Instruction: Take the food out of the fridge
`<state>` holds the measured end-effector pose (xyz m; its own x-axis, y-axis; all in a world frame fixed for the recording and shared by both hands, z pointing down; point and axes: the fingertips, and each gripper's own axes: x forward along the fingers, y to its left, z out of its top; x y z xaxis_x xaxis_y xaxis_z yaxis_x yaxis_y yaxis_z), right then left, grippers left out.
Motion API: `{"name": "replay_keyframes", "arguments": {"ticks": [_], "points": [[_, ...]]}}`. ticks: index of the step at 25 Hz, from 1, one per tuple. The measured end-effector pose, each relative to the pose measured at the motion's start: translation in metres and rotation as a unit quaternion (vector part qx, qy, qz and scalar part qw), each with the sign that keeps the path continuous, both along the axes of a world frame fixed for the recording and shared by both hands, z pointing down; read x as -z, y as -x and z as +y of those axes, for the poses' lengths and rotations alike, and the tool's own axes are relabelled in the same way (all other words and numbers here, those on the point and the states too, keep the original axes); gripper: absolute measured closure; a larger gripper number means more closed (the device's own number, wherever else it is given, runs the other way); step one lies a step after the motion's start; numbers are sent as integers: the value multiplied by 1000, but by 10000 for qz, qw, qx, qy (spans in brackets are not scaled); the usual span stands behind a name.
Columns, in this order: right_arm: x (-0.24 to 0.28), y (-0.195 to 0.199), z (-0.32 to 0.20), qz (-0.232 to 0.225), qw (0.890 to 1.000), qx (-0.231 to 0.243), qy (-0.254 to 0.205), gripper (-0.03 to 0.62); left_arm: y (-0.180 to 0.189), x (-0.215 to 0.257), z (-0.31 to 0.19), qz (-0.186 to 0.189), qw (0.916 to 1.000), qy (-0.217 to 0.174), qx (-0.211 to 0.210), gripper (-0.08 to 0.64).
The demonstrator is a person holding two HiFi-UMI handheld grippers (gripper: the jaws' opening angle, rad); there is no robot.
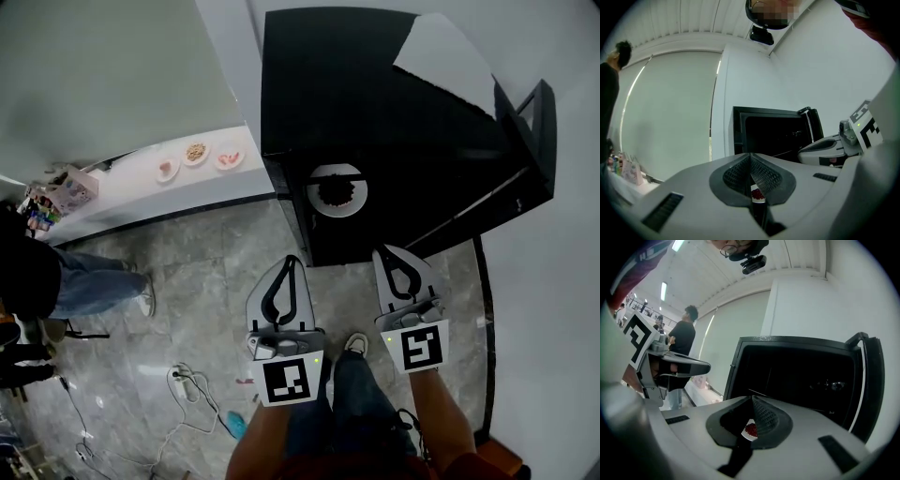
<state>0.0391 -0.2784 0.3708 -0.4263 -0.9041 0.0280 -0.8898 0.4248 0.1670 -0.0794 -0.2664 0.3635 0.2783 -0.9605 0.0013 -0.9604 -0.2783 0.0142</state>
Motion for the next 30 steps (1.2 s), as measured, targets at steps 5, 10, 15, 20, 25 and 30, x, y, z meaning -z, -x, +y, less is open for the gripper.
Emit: {"name": "replay_keyframes", "arguments": {"ticks": [5,10,15,20,25,30], "points": [[-41,-5,-2,-44,10000,38,75,571,-12,-39,0,24,10000,66,16,546],[-80,-7,-6,23,9999,63,142,571,-21,-79,-5,-32,9999,151,-41,546],[-121,-11,-18,24,9999,-13,151,571,-21,-121,-14,-173,9997,163,-41,546],[-154,-17,-28,-35,9998,-169,128,571,-21,-160,-18,-202,9996,204,7,546],[-177,-16,-37,-47,9998,-185,90,571,-24,-182,-23,-219,9996,180,-10,546],[-191,-13,-46,-5,9998,-163,151,571,-29,-193,-29,-320,9993,177,-71,546]]}}
